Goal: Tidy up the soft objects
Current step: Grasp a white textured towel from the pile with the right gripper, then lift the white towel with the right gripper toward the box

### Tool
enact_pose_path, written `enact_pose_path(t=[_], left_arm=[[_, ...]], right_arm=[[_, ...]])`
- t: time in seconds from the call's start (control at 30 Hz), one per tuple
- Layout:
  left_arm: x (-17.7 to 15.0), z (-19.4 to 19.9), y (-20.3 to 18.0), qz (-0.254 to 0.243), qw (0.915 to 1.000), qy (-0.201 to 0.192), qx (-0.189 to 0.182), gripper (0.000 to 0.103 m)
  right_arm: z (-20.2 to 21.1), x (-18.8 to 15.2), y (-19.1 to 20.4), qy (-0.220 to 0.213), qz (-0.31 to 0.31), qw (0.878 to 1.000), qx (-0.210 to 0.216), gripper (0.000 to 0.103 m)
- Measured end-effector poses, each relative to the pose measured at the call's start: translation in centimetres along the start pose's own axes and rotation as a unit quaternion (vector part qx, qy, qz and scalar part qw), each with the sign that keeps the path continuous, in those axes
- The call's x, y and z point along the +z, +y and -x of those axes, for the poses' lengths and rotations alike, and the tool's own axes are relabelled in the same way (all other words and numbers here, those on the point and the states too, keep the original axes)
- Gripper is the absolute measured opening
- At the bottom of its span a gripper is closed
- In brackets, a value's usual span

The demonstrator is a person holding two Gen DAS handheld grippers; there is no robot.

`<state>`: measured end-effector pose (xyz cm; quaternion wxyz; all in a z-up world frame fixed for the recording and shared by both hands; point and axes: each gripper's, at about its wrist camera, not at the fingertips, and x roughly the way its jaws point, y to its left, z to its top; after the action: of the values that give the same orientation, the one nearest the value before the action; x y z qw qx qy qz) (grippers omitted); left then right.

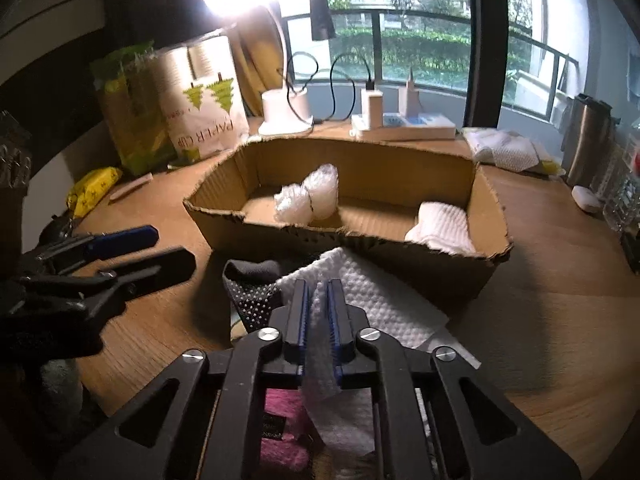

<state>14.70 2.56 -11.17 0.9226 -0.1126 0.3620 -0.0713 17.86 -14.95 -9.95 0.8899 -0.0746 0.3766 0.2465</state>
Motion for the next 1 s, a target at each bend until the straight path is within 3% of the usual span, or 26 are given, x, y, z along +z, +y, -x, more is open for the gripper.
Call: enact_pose_path(t=[0.4,0.57,0.7,0.77,0.83,1.0], left_arm=[[0.0,-1.3,-3.8,-0.040,0.9991,0.015,0.000,0.076],[0.0,-2.5,-5.8,-0.059,0.9980,0.025,0.002,0.076],[0.0,-3.8,-6.4,-0.062,0.9971,0.041,0.013,0.076],[-0.1,-4.0,-6.4,-0.059,0.9970,0.045,0.018,0.076],[0.0,-3.6,-6.2,-0.053,0.9976,0.041,0.019,0.076],[0.0,-2.8,-5.4,-0.043,0.9981,0.033,0.028,0.076]], right_arm=[[5.7,0.4,-5.3,-0.084,-0.051,0.995,-0.018,0.010],[6.6,-0.7,-9.0,-0.084,-0.081,0.992,-0.038,0.010],[6.1,-1.5,-9.7,-0.062,-0.075,0.995,-0.028,0.011],[5.7,-1.7,-9.3,-0.055,-0.070,0.996,-0.007,0.024],[5.1,-1.9,-8.4,-0.049,-0.060,0.997,0.011,0.055],[3.0,-2.2,-5.9,-0.024,-0.023,0.998,0.047,0.059]])
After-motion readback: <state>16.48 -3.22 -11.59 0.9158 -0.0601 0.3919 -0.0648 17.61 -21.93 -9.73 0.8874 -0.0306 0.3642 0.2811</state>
